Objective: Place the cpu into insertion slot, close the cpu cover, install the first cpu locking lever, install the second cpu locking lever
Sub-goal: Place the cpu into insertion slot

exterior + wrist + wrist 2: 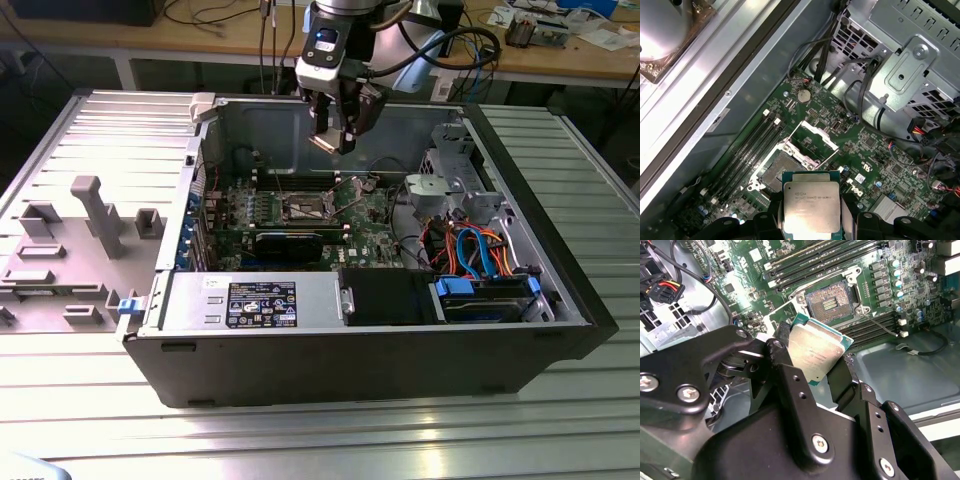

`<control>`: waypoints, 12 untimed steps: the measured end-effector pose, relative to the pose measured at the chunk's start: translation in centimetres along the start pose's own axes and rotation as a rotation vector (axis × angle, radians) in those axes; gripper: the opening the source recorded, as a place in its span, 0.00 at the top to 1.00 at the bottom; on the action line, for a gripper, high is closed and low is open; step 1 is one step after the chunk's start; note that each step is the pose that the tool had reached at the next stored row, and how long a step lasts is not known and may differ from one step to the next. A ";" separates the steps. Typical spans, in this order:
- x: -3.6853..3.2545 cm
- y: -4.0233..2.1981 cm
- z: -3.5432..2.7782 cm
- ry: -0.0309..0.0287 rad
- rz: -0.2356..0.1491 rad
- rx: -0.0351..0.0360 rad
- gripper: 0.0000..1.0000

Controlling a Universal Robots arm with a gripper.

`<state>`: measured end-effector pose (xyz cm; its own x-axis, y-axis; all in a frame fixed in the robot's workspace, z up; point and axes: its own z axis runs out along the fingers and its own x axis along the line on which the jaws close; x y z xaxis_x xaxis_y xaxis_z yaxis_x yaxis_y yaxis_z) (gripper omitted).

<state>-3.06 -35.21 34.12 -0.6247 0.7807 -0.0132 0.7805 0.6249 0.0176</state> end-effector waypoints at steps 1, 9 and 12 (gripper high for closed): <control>0.00 0.00 0.00 -0.0001 0.001 0.0000 0.45; 0.00 0.00 0.00 -0.0003 0.012 0.0002 0.45; 0.00 0.00 0.00 -0.0004 0.016 0.0003 0.45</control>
<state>-3.06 -35.21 34.12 -0.6123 0.7905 -0.0133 0.7903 0.6124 0.0175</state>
